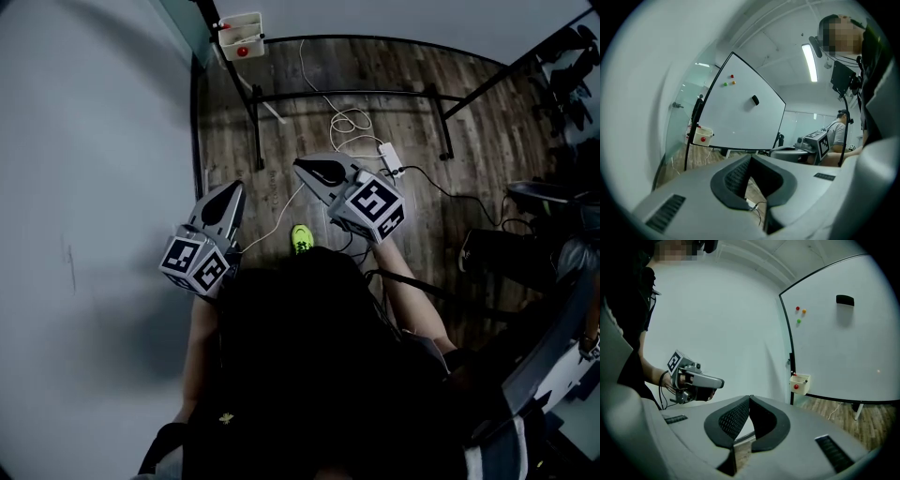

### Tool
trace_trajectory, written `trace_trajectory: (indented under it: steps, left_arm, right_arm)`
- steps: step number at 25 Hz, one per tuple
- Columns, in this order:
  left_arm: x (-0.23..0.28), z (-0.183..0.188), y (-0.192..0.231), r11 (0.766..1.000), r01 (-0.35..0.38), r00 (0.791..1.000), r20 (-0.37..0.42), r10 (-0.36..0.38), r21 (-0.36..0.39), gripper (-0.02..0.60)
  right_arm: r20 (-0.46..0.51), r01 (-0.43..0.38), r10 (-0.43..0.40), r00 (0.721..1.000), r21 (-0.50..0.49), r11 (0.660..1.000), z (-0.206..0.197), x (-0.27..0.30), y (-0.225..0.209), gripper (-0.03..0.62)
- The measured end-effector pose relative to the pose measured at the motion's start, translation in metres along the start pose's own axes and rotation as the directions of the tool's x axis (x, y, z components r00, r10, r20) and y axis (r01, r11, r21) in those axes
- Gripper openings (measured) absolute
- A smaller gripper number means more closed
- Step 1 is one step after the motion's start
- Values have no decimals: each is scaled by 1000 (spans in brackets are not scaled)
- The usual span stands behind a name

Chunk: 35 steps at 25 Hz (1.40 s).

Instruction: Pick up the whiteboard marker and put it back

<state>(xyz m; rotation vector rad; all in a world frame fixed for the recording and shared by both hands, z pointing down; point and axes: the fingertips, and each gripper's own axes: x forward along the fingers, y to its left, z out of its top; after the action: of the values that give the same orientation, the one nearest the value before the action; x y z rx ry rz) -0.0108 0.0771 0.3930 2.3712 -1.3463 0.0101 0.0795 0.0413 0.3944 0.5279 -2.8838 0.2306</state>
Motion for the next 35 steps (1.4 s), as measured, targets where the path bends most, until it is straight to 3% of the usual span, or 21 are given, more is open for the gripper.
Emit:
trace_trajectory:
  steps: [18,35]
  left_arm:
    - [65,16,35,999,20,999,-29,-19,31,32]
    - [110,50,137,997,74,996,-56,-73,10,34]
  right_arm:
    - [15,28,-28,999,-17,999,11,44,-68,2]
    - [-1,113,-113,994,-14,994,35,145,-148,26]
